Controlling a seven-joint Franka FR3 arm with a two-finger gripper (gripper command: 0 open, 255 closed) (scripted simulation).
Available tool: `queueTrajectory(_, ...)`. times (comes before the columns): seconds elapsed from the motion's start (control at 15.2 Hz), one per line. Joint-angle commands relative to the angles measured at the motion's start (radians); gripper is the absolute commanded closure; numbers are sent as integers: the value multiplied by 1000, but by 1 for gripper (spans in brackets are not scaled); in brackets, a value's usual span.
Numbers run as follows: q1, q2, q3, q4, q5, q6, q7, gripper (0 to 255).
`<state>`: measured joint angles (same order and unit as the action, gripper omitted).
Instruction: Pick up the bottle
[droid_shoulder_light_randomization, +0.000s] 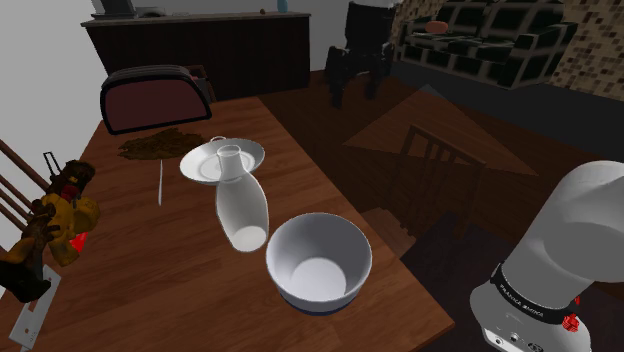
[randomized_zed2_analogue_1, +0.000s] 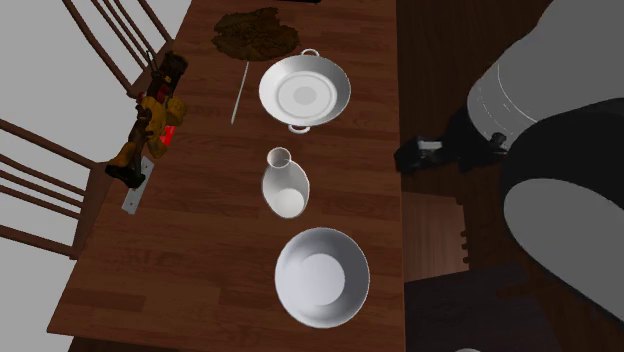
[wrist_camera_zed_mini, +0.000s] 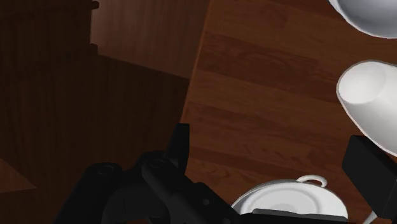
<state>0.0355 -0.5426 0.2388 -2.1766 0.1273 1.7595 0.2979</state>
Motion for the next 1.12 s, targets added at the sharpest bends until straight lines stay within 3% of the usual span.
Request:
queueTrajectory(0.0,4,52,43,30,3,19,54,0)
queueTrajectory(0.53,13,320,206,247,-58,46,276,0)
queueTrajectory(0.79,33,483,276,390,-133,36,399,0)
queueTrajectory(1.06,83,667,324,565,-234,1,522,0)
